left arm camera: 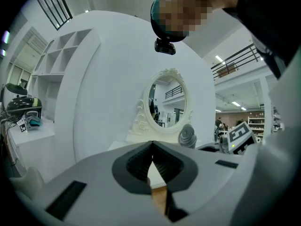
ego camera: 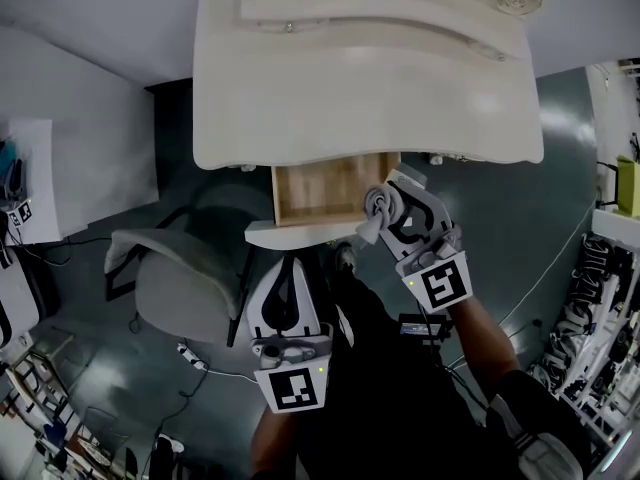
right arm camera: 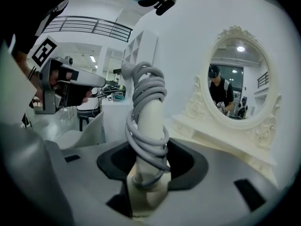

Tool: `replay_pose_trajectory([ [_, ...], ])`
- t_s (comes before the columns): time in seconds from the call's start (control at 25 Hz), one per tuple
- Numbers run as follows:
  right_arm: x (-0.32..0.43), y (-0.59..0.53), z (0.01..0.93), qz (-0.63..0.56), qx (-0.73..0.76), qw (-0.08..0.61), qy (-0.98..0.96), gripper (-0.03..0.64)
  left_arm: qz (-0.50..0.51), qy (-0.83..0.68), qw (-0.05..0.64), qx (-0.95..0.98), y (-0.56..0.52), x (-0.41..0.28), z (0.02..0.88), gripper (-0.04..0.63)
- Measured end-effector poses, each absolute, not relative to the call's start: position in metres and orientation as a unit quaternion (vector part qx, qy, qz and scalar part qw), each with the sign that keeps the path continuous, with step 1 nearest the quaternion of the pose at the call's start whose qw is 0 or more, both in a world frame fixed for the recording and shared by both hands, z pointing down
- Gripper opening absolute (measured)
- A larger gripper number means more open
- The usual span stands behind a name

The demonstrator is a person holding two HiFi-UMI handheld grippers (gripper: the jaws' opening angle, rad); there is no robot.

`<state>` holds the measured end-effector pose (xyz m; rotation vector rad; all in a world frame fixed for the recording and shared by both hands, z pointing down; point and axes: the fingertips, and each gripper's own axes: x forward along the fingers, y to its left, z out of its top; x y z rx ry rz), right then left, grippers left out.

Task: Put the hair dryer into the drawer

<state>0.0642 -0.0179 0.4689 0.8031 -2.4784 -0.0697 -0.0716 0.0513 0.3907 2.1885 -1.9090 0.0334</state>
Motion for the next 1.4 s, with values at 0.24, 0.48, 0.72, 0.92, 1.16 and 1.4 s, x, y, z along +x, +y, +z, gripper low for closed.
replay_pose_trajectory([
  [0.24,0.052,-0.023,0.498,-0.033,0.267,0.302,-0.915,0.199,0.012,-0.65,0.122,0.75,0.038,-0.077,0.396,0.023],
  [0.48,0.045,-0.018,0.537,-0.02,0.247,0.322,-0.914,0.199,0.016,-0.646,0.129,0.752,0.027,-0.079,0.405,0.023],
  [0.72,0.047,-0.014,0.577,-0.026,0.219,0.373,-0.901,0.199,0.019,-0.64,0.138,0.756,0.022,-0.079,0.416,0.023],
  [0.92,0.047,-0.012,0.606,-0.024,0.198,0.407,-0.891,0.199,0.028,-0.635,0.154,0.756,0.019,-0.08,0.431,0.023],
  [1.16,0.046,-0.013,0.632,-0.013,0.173,0.441,-0.88,0.199,0.034,-0.633,0.161,0.756,0.013,-0.086,0.438,0.023],
  [1.4,0.048,-0.013,0.659,0.006,0.157,0.484,-0.861,0.199,0.036,-0.632,0.165,0.756,0.006,-0.094,0.446,0.023],
])
